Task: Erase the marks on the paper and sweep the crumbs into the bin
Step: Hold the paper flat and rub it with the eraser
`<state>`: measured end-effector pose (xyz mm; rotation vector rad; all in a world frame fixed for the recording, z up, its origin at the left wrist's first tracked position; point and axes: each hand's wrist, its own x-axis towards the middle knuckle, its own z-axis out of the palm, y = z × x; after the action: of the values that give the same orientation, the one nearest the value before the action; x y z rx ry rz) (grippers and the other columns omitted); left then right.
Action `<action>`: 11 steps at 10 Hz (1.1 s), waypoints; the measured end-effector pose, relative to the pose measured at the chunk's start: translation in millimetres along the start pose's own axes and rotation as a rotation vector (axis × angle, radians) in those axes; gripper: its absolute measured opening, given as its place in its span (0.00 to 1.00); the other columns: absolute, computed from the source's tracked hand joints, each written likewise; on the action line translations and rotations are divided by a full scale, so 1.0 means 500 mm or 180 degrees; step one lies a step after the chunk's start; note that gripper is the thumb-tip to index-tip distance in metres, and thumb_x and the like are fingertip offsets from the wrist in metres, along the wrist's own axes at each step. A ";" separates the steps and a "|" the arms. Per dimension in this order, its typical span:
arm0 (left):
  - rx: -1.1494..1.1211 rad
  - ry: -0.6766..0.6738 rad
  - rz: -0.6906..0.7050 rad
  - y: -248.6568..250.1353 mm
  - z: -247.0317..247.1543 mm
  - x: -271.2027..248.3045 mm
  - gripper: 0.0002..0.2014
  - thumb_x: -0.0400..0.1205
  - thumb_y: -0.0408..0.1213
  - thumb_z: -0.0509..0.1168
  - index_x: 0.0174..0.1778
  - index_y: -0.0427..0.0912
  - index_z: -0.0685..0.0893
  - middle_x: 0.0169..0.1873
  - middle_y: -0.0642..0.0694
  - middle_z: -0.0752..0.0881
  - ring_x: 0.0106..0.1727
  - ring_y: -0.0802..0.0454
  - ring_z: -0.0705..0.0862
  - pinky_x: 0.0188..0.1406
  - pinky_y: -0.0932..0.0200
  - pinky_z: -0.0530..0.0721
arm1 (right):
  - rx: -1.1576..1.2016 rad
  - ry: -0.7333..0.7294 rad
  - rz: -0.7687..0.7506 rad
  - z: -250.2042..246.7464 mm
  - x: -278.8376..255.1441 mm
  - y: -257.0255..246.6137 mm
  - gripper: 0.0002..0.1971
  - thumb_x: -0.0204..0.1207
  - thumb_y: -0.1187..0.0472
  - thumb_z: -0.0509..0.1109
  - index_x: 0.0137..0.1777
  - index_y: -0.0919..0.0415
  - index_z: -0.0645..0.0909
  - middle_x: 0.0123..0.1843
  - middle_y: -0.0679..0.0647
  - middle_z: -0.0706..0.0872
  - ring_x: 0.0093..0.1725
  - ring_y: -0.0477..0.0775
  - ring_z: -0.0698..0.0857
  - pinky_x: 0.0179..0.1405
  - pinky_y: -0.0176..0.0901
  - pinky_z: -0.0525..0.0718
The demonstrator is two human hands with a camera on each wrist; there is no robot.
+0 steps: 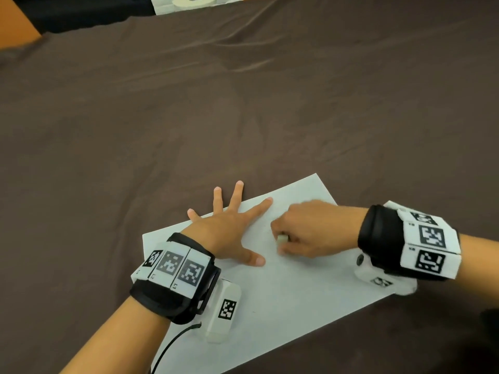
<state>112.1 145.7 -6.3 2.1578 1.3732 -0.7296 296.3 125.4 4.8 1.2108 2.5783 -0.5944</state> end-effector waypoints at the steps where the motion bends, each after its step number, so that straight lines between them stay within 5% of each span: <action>1: 0.0006 -0.0011 0.0003 0.000 -0.002 0.000 0.55 0.71 0.66 0.72 0.76 0.78 0.30 0.79 0.54 0.20 0.81 0.36 0.25 0.70 0.13 0.51 | 0.0036 -0.0231 -0.0118 0.000 -0.007 -0.017 0.10 0.80 0.52 0.61 0.47 0.58 0.79 0.34 0.47 0.79 0.37 0.53 0.78 0.37 0.47 0.75; 2: 0.0008 -0.0012 0.0003 0.000 -0.002 0.000 0.55 0.71 0.67 0.71 0.76 0.78 0.30 0.79 0.54 0.20 0.81 0.36 0.25 0.70 0.13 0.52 | 0.0057 0.0012 0.0310 -0.020 0.002 0.017 0.11 0.79 0.51 0.62 0.49 0.58 0.79 0.38 0.48 0.81 0.45 0.57 0.81 0.43 0.51 0.79; 3: 0.0015 -0.0004 -0.0009 -0.001 0.001 0.000 0.55 0.71 0.67 0.71 0.76 0.79 0.30 0.79 0.54 0.20 0.81 0.36 0.24 0.70 0.13 0.52 | -0.0023 -0.0009 -0.0104 0.013 -0.007 -0.025 0.11 0.81 0.52 0.60 0.47 0.59 0.76 0.32 0.45 0.72 0.35 0.53 0.76 0.37 0.47 0.71; 4: 0.0007 -0.0036 -0.0003 -0.002 -0.002 0.001 0.55 0.71 0.67 0.71 0.76 0.79 0.30 0.79 0.54 0.19 0.81 0.36 0.24 0.69 0.12 0.52 | 0.0129 -0.0135 -0.0225 0.014 -0.007 -0.041 0.11 0.81 0.51 0.61 0.46 0.59 0.77 0.32 0.46 0.75 0.35 0.53 0.78 0.37 0.47 0.74; 5: -0.0030 -0.0037 0.0001 -0.001 -0.002 0.001 0.55 0.71 0.67 0.71 0.76 0.78 0.30 0.79 0.54 0.20 0.81 0.36 0.24 0.69 0.12 0.52 | 0.0061 0.0088 0.0203 -0.006 0.009 -0.003 0.12 0.80 0.49 0.62 0.50 0.57 0.79 0.33 0.45 0.75 0.43 0.56 0.80 0.38 0.47 0.72; 6: -0.0009 -0.0024 0.0001 -0.002 0.000 0.001 0.55 0.71 0.67 0.71 0.76 0.79 0.30 0.79 0.54 0.20 0.81 0.36 0.24 0.69 0.12 0.52 | -0.0042 0.0049 -0.0109 0.019 0.001 -0.033 0.12 0.81 0.51 0.60 0.51 0.58 0.79 0.31 0.44 0.71 0.36 0.54 0.76 0.34 0.46 0.68; 8: -0.0025 -0.0016 0.0013 -0.001 -0.002 0.001 0.55 0.71 0.67 0.71 0.77 0.78 0.30 0.79 0.53 0.20 0.81 0.35 0.25 0.69 0.12 0.53 | 0.0019 0.0143 0.0359 -0.013 0.012 0.006 0.13 0.80 0.49 0.61 0.50 0.58 0.79 0.36 0.48 0.78 0.46 0.57 0.80 0.41 0.49 0.75; 9: 0.0032 -0.0021 -0.0003 -0.001 -0.001 0.002 0.55 0.71 0.67 0.71 0.76 0.78 0.30 0.79 0.53 0.20 0.81 0.35 0.25 0.69 0.12 0.54 | -0.0063 0.0033 -0.0151 0.021 -0.004 -0.043 0.11 0.82 0.51 0.60 0.52 0.58 0.78 0.31 0.45 0.69 0.34 0.54 0.75 0.36 0.45 0.68; 10: 0.0048 -0.0017 0.0001 -0.001 -0.002 0.004 0.55 0.71 0.67 0.70 0.76 0.78 0.29 0.79 0.53 0.20 0.81 0.35 0.25 0.69 0.12 0.54 | 0.0054 -0.0060 -0.0153 0.014 -0.003 -0.043 0.11 0.81 0.50 0.61 0.52 0.56 0.78 0.31 0.43 0.71 0.34 0.52 0.75 0.37 0.45 0.70; 11: -0.0005 -0.0022 0.0010 -0.001 -0.001 0.003 0.55 0.72 0.67 0.70 0.77 0.77 0.30 0.79 0.54 0.20 0.81 0.35 0.25 0.69 0.12 0.53 | 0.0009 0.0168 0.0287 -0.004 0.005 -0.003 0.10 0.81 0.48 0.61 0.50 0.52 0.76 0.34 0.42 0.72 0.42 0.53 0.75 0.39 0.46 0.69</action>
<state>112.3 147.3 -6.9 2.1538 1.3662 -0.7339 293.5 127.0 5.8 1.3531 2.5502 -0.5546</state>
